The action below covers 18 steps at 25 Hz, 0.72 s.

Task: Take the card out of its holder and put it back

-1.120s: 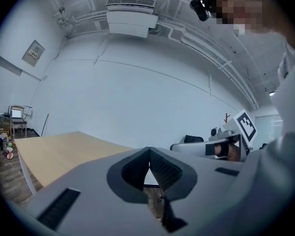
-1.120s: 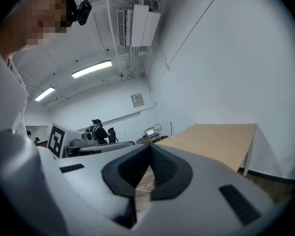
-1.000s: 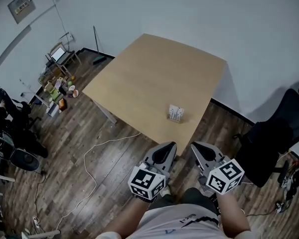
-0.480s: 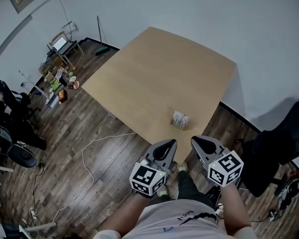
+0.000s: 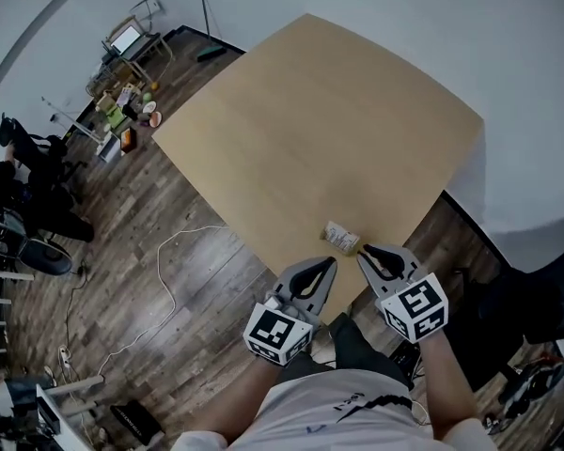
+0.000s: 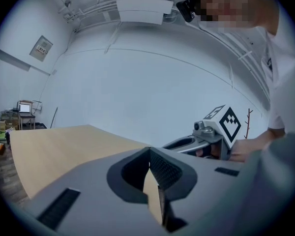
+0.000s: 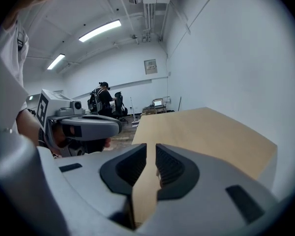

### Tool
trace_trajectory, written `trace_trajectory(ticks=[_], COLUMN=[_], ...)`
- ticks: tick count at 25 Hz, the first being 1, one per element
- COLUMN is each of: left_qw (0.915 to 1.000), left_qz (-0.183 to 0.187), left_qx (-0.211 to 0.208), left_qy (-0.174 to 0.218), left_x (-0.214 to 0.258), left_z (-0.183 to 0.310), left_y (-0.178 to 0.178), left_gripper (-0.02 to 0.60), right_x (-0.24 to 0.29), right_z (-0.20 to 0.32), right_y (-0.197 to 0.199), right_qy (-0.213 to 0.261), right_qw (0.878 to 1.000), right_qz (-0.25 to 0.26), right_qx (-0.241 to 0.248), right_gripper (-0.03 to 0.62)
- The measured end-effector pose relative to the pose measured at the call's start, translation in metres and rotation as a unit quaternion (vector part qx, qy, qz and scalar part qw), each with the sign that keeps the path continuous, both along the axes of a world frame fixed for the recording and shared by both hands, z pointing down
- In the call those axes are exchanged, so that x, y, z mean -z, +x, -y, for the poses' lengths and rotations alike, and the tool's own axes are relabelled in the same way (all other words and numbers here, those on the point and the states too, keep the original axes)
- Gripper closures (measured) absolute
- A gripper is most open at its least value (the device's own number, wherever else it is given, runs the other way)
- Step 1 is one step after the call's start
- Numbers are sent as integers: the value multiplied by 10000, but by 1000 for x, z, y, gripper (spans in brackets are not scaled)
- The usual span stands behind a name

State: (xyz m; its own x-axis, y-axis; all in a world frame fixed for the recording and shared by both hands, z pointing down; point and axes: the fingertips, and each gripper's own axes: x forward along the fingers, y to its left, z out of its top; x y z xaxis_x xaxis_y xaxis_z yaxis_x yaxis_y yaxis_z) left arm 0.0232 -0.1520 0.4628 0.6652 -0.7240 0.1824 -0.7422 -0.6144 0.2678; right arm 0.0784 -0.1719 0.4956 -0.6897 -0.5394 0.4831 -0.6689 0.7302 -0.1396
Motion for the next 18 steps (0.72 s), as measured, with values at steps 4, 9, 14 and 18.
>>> trace_trajectory(ticks=[4, 9, 14, 18], left_qw=[9994, 9980, 9968, 9962], left_qz=[0, 76, 76, 64], left_qx=[335, 557, 701, 736], left_qy=[-93, -279, -386, -459], left_x=[-15, -35, -54, -66], left_z=[24, 36, 38, 41], left_y=[0, -5, -9, -10], left_gripper=[568, 568, 568, 568], right_x=[-37, -77, -113, -132], right_z=[18, 34, 40, 46], right_y=[2, 0, -3, -5], right_qy=[-245, -570, -777, -970], right_qw=[9984, 9946, 9890, 9856], right_qz=[-307, -547, -916, -1037], right_qx=[414, 671, 858, 922], right_gripper=[517, 508, 494, 490])
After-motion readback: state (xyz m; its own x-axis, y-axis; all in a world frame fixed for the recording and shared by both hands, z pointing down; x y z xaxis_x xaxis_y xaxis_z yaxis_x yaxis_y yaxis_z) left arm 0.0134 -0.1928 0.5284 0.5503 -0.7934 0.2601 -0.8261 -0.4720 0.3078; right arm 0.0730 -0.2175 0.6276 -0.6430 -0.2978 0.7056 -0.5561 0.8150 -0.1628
